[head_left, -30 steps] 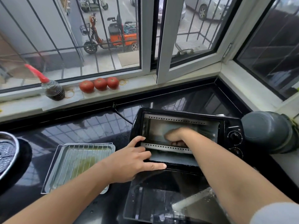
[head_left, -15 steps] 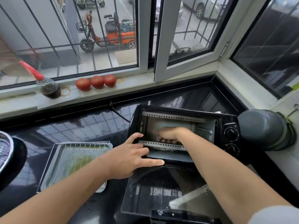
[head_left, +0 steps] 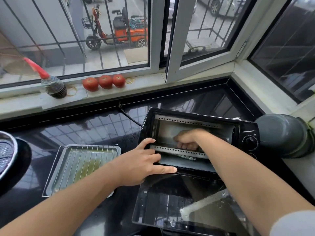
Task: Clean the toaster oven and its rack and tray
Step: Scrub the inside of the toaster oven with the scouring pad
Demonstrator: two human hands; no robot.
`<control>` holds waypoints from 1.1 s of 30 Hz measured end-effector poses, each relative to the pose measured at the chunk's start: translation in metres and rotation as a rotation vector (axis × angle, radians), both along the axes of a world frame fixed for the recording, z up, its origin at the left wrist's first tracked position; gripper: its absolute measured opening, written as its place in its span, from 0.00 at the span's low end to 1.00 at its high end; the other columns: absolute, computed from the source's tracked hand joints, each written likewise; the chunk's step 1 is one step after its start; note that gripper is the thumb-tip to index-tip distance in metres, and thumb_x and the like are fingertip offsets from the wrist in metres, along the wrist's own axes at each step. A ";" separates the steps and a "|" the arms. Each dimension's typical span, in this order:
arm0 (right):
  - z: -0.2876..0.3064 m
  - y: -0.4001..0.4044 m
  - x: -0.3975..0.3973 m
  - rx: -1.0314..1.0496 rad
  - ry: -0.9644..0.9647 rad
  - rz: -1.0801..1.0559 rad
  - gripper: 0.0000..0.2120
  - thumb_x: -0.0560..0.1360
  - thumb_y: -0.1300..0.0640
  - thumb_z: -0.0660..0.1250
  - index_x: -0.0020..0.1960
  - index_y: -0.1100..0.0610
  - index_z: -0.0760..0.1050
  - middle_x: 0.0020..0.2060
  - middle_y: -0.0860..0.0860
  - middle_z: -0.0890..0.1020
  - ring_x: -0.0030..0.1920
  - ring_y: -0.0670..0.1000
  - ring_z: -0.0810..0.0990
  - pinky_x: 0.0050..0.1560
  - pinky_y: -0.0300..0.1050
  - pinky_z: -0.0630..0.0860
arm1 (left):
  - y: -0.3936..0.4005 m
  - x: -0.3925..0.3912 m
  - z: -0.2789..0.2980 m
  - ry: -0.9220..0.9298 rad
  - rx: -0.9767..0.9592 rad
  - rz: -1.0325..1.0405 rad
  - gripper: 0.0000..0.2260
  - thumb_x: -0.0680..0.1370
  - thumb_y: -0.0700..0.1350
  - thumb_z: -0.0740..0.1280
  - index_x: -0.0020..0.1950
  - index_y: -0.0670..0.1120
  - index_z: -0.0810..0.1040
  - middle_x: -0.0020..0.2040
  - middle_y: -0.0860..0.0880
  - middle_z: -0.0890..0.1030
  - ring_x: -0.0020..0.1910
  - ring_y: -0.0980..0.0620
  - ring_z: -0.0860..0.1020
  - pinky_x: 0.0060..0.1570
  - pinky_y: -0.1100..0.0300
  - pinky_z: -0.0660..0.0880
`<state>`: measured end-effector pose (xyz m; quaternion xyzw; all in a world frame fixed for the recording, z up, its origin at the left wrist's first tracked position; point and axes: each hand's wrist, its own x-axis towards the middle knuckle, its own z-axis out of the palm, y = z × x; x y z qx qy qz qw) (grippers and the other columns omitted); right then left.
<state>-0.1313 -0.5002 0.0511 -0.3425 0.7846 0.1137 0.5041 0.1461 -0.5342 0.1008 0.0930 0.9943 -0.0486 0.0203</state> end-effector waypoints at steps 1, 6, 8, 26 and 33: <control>0.002 0.005 -0.006 0.062 0.090 0.093 0.18 0.81 0.47 0.56 0.48 0.59 0.77 0.42 0.56 0.80 0.35 0.54 0.76 0.40 0.44 0.75 | 0.000 0.000 0.000 -0.006 0.004 -0.004 0.42 0.75 0.38 0.69 0.83 0.61 0.56 0.43 0.53 0.69 0.42 0.50 0.72 0.78 0.38 0.55; 0.003 0.005 -0.003 0.125 0.137 0.220 0.17 0.83 0.50 0.52 0.58 0.60 0.74 0.43 0.54 0.74 0.35 0.51 0.72 0.36 0.42 0.70 | -0.003 -0.003 0.002 -0.014 0.010 0.006 0.43 0.75 0.38 0.69 0.83 0.61 0.53 0.43 0.52 0.70 0.42 0.50 0.73 0.78 0.38 0.54; 0.000 -0.008 0.014 0.011 -0.088 0.041 0.24 0.82 0.40 0.51 0.59 0.56 0.76 0.44 0.52 0.75 0.39 0.51 0.73 0.42 0.45 0.72 | -0.004 -0.004 0.003 -0.011 0.018 0.006 0.43 0.74 0.38 0.70 0.83 0.61 0.54 0.43 0.53 0.68 0.41 0.50 0.73 0.77 0.38 0.56; -0.007 0.001 0.011 -0.119 -0.299 -0.110 0.31 0.80 0.32 0.50 0.62 0.54 0.77 0.50 0.49 0.78 0.41 0.46 0.71 0.45 0.46 0.67 | -0.002 -0.002 0.003 -0.007 0.017 0.010 0.45 0.73 0.37 0.69 0.84 0.61 0.53 0.42 0.53 0.69 0.40 0.50 0.72 0.76 0.41 0.51; 0.016 0.024 0.025 -0.207 -0.142 0.178 0.36 0.73 0.25 0.56 0.71 0.49 0.69 0.68 0.47 0.73 0.68 0.52 0.71 0.62 0.49 0.67 | -0.008 -0.010 0.011 -0.054 -0.059 -0.018 0.37 0.76 0.43 0.64 0.83 0.61 0.55 0.55 0.49 0.77 0.52 0.48 0.76 0.72 0.46 0.55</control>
